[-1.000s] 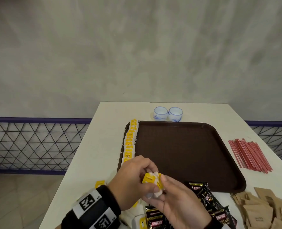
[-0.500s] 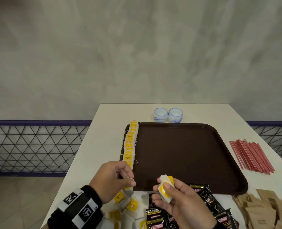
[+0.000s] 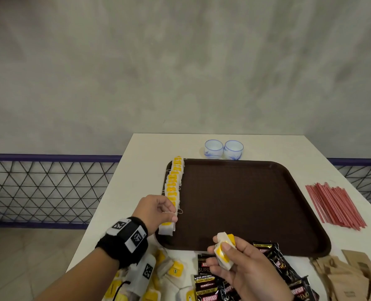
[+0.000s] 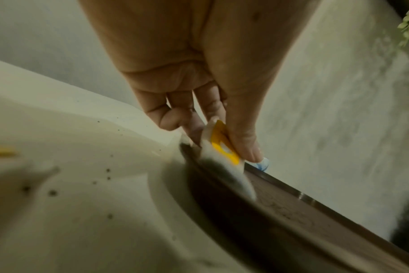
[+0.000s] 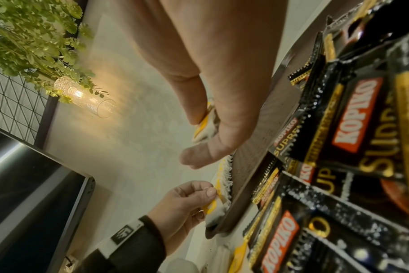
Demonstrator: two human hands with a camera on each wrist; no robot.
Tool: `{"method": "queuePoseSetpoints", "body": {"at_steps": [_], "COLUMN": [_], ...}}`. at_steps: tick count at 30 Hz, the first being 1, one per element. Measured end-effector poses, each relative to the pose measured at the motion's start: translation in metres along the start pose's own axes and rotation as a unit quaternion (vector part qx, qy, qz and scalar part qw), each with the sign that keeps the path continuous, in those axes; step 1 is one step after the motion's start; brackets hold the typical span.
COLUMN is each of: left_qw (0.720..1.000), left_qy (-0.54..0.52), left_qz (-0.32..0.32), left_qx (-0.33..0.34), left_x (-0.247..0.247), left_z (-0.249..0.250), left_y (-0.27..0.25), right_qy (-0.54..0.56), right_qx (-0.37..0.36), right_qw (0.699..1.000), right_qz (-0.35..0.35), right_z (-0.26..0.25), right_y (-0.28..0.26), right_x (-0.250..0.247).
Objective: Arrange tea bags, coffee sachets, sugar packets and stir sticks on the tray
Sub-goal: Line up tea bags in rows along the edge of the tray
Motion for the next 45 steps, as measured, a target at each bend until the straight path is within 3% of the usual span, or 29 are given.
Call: {"method": "queuePoseSetpoints", "body": {"at_steps": [7, 10, 15, 28, 33, 37, 41, 43, 45], "left_qw": [1.000, 0.999, 0.972, 0.952, 0.968, 0.989, 0.990, 0.988, 0.990], "left_qy": [-0.005, 0.040, 0.210, 0.300, 0.244, 0.119, -0.097, -0.108, -0.043], "left_qz": [0.010, 0.025, -0.070, -0.065, -0.049, 0.018, -0.054, -0.063, -0.052], "left_qx": [0.009, 0.027, 0.083, -0.015, 0.007, 0.087, 0.087, 0.088, 0.122], "left_x": [0.001, -0.008, -0.007, 0.007, -0.001, -0.012, 0.011, 0.023, 0.030], "left_z": [-0.002, -0.004, 0.003, -0.003, 0.001, 0.038, 0.074, 0.077, 0.079], "left_y": [0.003, -0.003, -0.022, -0.005, -0.014, -0.046, -0.084, -0.091, -0.092], "right_qy": [0.000, 0.004, 0.007, -0.004, 0.024, 0.082, 0.118, 0.106, 0.094], "right_qx": [0.004, 0.006, 0.006, 0.011, 0.026, 0.040, 0.045, 0.033, 0.022], "right_qw": [1.000, 1.000, 1.000, 1.000, 0.999, 0.995, 0.990, 0.989, 0.991], "right_qz": [0.004, 0.000, -0.003, 0.002, -0.017, -0.033, -0.070, -0.096, -0.096], "right_z": [-0.001, -0.002, -0.004, 0.000, 0.001, 0.000, 0.000, 0.002, 0.004], "right_y": [-0.001, -0.001, -0.001, -0.006, -0.008, -0.009, -0.011, -0.012, -0.012], "right_x": [-0.001, -0.002, -0.003, 0.000, 0.006, 0.014, 0.025, 0.033, 0.035]}}
Point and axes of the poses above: each hand's wrist, its own y-axis towards the middle knuckle, its own x-axis out of the palm, z = x × y, the point moved 6 cm from there along y, towards the middle knuckle, and after that the axes turned 1 degree about x, right-handed, at the moved point
